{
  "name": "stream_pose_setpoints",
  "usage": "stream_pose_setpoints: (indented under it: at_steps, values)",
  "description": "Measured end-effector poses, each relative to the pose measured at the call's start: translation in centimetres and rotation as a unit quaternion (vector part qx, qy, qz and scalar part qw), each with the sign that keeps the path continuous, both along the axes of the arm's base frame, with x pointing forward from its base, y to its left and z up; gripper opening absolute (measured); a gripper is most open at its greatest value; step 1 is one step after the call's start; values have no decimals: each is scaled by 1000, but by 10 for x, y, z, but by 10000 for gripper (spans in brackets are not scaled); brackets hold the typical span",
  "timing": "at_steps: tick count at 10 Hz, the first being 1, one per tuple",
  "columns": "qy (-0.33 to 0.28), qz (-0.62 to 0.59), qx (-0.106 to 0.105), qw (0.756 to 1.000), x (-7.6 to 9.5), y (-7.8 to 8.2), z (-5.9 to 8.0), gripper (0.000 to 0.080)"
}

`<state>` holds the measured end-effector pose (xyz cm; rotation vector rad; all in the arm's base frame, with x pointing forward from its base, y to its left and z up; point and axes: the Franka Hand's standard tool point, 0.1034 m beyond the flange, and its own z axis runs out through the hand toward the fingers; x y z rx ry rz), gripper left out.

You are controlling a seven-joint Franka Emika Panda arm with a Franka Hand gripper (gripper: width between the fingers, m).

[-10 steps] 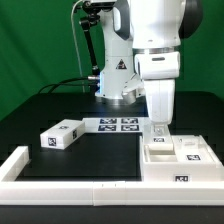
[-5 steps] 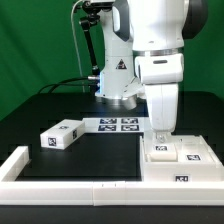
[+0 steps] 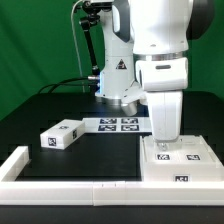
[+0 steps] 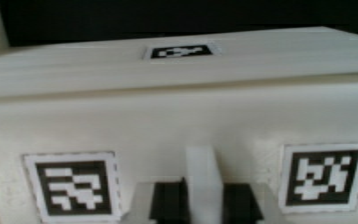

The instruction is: Assemble cabinet

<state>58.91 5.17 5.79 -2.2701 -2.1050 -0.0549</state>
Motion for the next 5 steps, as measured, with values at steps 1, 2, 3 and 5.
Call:
stream_pose_setpoints:
  at_steps: [1, 2, 3, 5]
  values:
    - [-1, 0, 0, 1000, 0, 0, 0, 69]
    - [-1, 0, 0, 1000, 0, 0, 0, 69]
    - [-5, -1, 1, 1000, 1, 0, 0, 175]
    - [-11, -29, 3, 1000, 3, 0, 0, 309]
